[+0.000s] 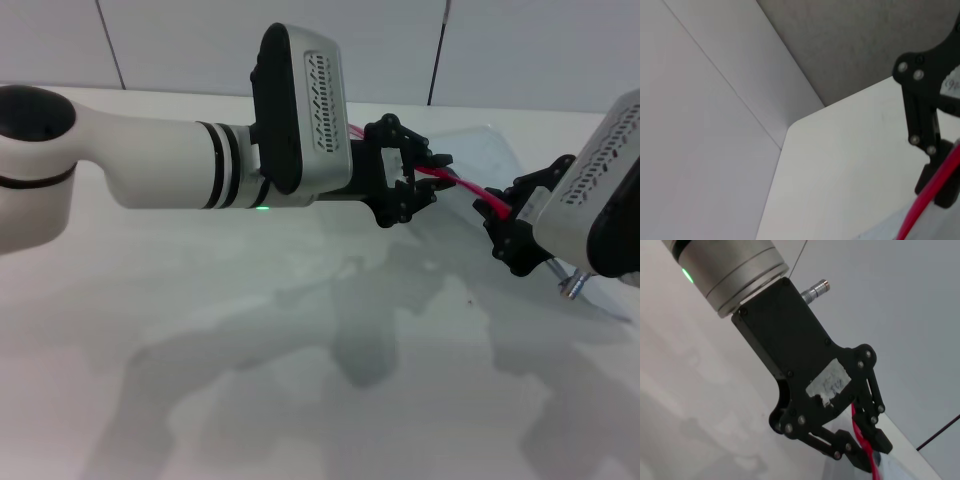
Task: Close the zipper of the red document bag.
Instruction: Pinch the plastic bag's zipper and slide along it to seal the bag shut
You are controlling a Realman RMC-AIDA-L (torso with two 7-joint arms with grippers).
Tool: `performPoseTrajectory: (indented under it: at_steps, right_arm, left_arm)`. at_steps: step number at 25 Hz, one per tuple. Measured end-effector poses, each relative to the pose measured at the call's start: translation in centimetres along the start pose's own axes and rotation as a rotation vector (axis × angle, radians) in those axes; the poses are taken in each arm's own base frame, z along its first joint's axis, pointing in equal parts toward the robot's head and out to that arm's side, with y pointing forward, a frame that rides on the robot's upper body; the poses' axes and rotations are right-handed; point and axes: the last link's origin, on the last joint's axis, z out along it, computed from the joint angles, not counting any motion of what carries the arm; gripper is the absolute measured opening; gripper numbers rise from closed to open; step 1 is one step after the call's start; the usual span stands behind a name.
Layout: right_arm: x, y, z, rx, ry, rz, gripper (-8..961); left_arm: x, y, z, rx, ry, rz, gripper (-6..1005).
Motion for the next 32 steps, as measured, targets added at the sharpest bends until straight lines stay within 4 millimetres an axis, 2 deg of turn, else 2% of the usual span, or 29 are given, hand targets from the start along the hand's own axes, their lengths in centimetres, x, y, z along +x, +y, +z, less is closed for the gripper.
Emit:
performPoseTrajectory:
  at_steps: [14,21,32]
  right_arm:
    - [0.0,0.0,0.1,-0.001,0.0,-0.001,47]
    - [-0.1,0.0,0.0,0.001,-0.004,-0.002,47]
    - [-0.4,-0.1,-0.4,0.012,-0.018,0.0,48]
  left_arm:
    - [0.3,0.4,0.3,-0.005,0.012,-0.005,156]
    - [0.0,0.2,0.0,0.008,0.007,-0.017,89]
    - [-1.9,-0.8,-1.3,0.076,-0.033,-0.069,83]
